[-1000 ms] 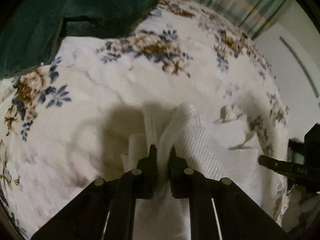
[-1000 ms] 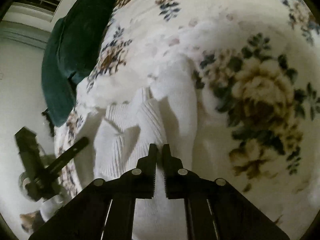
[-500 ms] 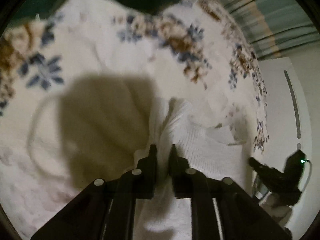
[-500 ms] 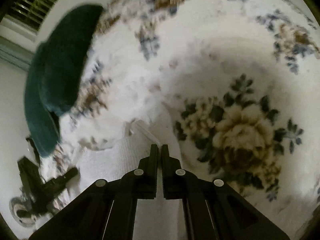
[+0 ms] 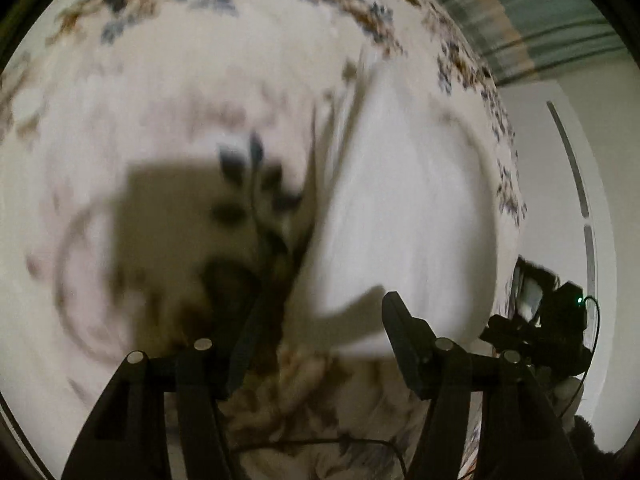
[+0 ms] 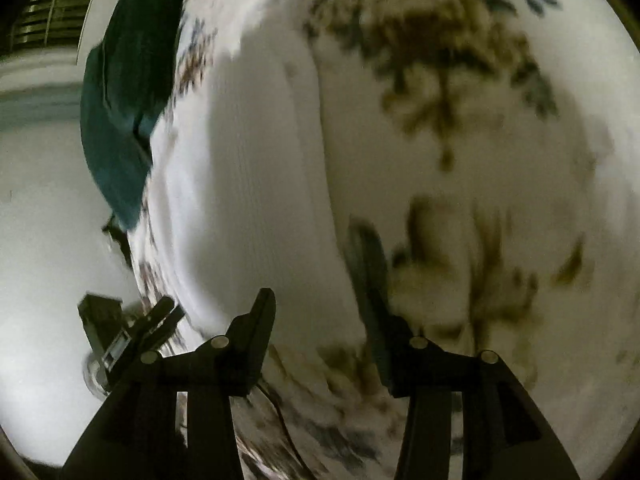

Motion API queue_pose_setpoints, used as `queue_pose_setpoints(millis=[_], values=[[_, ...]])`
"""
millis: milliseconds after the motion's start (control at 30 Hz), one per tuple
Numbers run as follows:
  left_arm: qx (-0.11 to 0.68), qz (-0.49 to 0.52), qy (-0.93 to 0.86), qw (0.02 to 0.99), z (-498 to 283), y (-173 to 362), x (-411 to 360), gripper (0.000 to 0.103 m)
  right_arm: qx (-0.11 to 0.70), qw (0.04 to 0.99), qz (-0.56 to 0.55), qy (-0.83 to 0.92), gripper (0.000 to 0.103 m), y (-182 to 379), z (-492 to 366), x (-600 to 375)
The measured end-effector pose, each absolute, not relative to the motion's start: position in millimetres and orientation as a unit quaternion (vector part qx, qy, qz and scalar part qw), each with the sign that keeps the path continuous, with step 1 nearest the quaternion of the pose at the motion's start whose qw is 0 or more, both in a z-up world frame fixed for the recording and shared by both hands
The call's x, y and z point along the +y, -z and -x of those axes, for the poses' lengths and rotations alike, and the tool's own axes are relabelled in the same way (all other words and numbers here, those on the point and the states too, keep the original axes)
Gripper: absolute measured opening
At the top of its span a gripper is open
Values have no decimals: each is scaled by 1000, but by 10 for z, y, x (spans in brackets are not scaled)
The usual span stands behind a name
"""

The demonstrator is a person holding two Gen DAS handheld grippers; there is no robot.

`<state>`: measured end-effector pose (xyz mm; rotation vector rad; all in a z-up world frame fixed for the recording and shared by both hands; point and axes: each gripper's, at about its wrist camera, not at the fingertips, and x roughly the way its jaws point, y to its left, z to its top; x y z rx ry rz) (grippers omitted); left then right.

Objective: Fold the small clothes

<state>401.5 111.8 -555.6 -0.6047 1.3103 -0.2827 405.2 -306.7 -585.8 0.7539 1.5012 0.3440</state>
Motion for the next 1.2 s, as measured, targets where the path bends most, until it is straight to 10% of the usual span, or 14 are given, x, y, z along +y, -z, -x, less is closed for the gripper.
queue_pose_setpoints(millis=[100,200,300,533,633,800,1067,1133,1200], values=[[596,258,125,750,-3922,5662,942,51,672,655,-304,-165,48,5970,-3906,-2892],[593,233,106,764,-3927,5656,848,17,671,671,-268,-163,37,6035,-3904,-2751],[578,237,87,776,-3911,5532,913,11,664,699,-223,-143,15,5965,-3879,-2676],[608,229,86,755,-3918,5579,1073,9,653,722,-229,-22,8,5817,-3726,-2912],[617,242,79,745,-3843,5445,1190,11,673,692,-256,-48,9,6014,-3755,-2889],[576,234,65,781,-3991,4981,1223,68,672,674,-298,-70,27,5890,-3923,-3045],[585,119,87,797,-5414,5258,662,67,607,742,-277,-62,47,5660,-5180,-2897],[609,117,95,779,-5639,5447,602,62,613,746,-255,-63,47,5740,-5498,-2718],[613,115,96,776,-5790,5522,553,18,622,743,-238,-67,47,5829,-5715,-2620]])
